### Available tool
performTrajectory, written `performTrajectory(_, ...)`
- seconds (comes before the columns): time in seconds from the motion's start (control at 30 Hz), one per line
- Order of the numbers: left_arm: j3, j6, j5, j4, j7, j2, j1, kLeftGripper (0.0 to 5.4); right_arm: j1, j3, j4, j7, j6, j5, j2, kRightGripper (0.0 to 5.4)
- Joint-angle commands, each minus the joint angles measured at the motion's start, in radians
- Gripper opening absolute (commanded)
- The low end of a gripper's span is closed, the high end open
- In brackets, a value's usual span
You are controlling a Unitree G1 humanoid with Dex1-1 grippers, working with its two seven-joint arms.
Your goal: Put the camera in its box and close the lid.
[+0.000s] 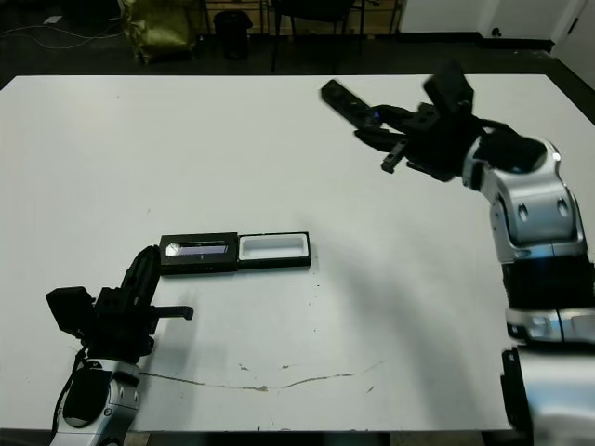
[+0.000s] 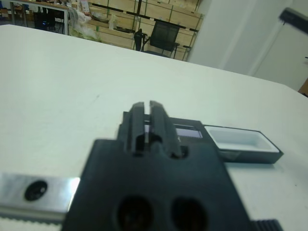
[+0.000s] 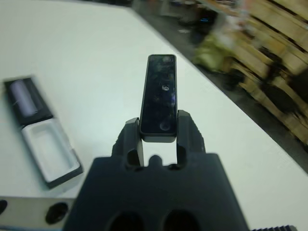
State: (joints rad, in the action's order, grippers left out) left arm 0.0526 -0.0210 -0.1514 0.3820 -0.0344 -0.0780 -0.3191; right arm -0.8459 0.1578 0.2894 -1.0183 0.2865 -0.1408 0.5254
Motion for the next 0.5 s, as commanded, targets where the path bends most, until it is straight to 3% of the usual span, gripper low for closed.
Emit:
performTrajectory(0.03, -0.006, 0.0, 0.001, -0.024, -0.002, 0.008, -0.01, 0.0, -0.062, 0.073, 0.099, -0.114, -0.068, 0.038, 0.0, 0.36)
performTrajectory(0.23, -0.005, -0.002, 0.002, -0.021, 0.002, 0.004, -0.016, 0.0, -0.147, 0.174, 0.212, -0.28, -0.161, 0.099, -0.019, 0.36)
performTrajectory(0.5, -0.006, 0.013, 0.003, -0.031, -0.001, 0.005, -0.017, 0.0, -0.202, 0.234, 0.298, -0.405, -0.197, 0.148, -0.058, 0.35)
